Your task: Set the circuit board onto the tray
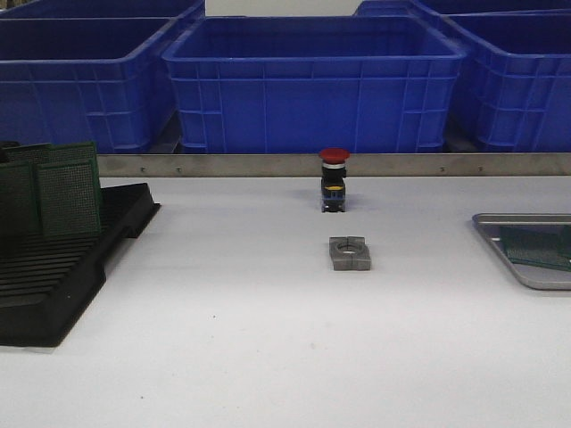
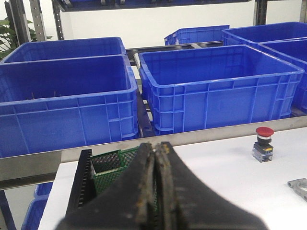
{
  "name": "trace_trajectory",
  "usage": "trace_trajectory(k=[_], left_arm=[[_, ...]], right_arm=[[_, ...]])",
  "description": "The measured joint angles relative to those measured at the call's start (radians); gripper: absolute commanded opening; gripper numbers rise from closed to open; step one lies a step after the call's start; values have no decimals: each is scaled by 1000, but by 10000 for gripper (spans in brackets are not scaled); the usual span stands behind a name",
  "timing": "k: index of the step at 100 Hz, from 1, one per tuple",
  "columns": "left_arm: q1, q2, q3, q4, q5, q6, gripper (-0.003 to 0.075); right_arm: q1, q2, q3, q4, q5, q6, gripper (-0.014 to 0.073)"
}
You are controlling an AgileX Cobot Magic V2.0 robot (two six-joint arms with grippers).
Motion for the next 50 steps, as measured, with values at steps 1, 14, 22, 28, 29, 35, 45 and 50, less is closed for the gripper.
trace_trajectory(k=[1,14,22,28,29,35,45,50], left_arm=[[0,0,0,0,0,0,-20],[0,0,0,0,0,0,-20],[0,0,2,7,0,0,-20],[3,0,14,41,-9,-28,-20],[3,-2,17,55,-14,-45,-20],[14,-9,44,134,-32,-160,-20],[44,-43,117,314,-48,-424,-20],[68,-66,163,357,-35,-519,-20]], right_arm=[[0,0,0,0,0,0,-113],[0,0,0,0,11,0,-113],[0,0,0,0,19,0,-113],[0,0,0,0,24,0,-113],[0,0,0,0,24,0,-113],[0,0,0,0,26,0,-113],[0,0,0,0,26,0,-113],[0,0,0,0,26,0,-113]])
